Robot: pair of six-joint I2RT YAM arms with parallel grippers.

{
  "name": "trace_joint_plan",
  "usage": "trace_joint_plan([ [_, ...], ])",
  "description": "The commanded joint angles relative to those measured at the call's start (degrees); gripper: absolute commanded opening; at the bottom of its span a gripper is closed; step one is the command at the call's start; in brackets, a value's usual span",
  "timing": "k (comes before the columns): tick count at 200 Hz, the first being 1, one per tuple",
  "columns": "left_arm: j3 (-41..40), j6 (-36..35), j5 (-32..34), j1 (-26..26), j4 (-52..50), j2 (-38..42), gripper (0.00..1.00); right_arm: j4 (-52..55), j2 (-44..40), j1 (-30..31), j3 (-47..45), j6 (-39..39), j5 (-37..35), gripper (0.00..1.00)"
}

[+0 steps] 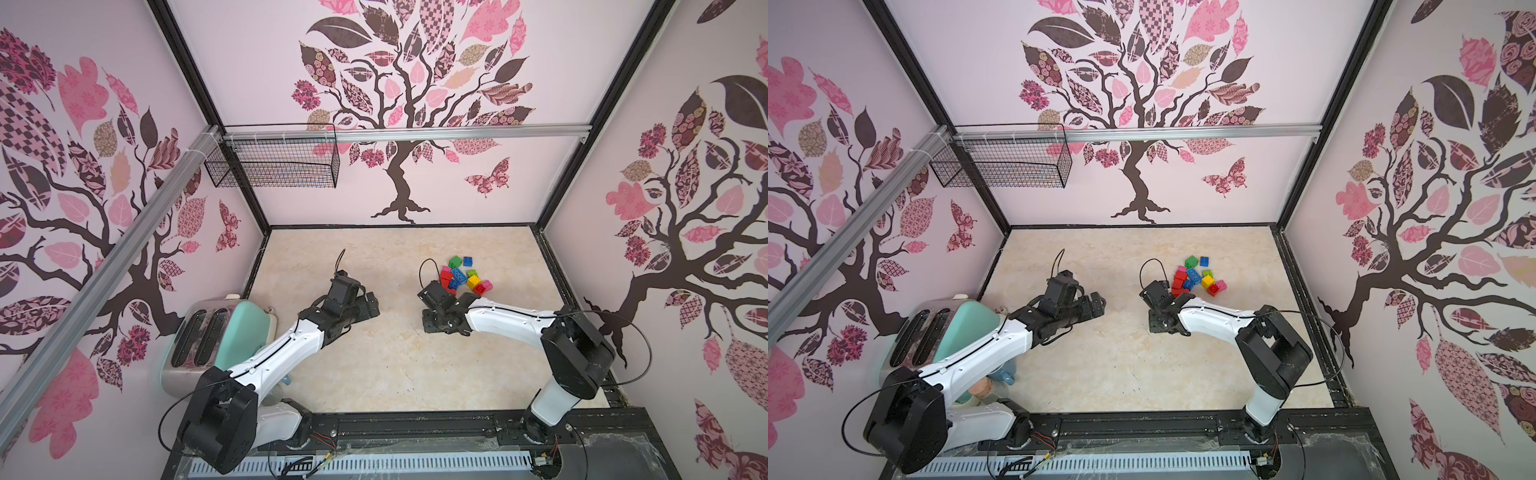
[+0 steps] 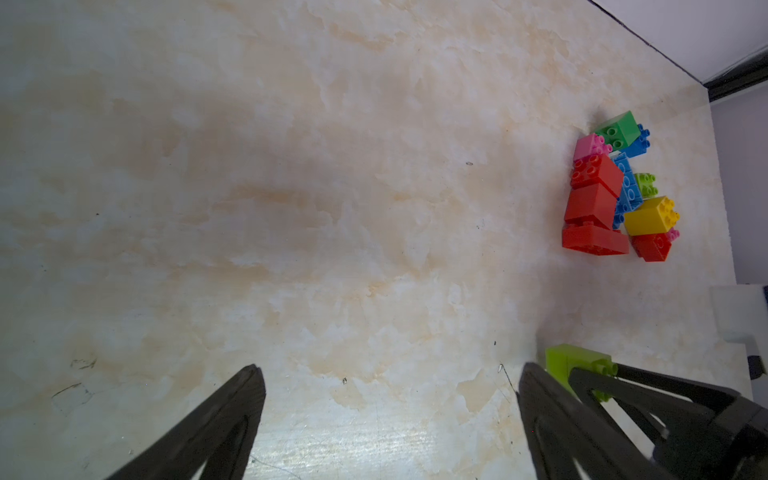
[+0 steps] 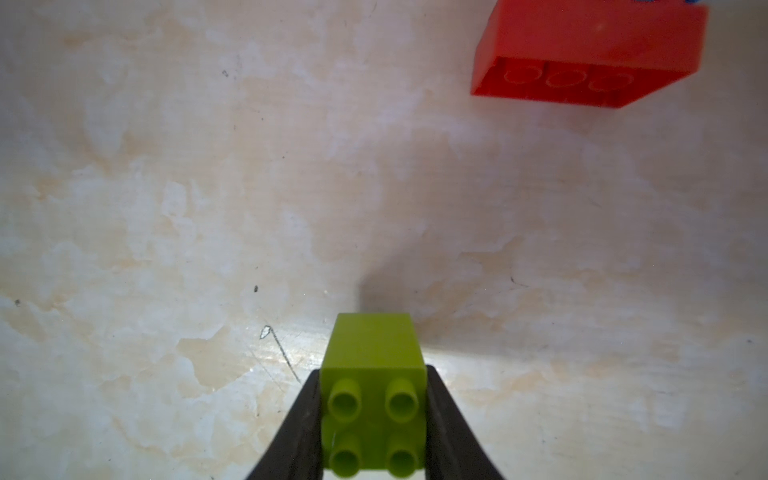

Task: Assemble the number 4 with lego
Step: Assemble the lego brick with the lego brick, then adjust the lego brick at the center of the board.

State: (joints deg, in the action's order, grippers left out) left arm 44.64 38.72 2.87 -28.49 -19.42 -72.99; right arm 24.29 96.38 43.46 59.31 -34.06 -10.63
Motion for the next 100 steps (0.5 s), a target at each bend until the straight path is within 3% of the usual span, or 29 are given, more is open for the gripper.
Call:
trace_joint_plan([
  [1,0.49,-1.28,-1.35,-0.27,1.27,-0.83,0.98,2.40,0.94,-0.03,1.71,-1.35,-2.10,0.31],
  [100,0.18,-1.32,-1.67,-0.27,2.16,-1.25,0.98,2.50,-5.04,-0.07,0.06,-1.18,-0.63,0.62],
])
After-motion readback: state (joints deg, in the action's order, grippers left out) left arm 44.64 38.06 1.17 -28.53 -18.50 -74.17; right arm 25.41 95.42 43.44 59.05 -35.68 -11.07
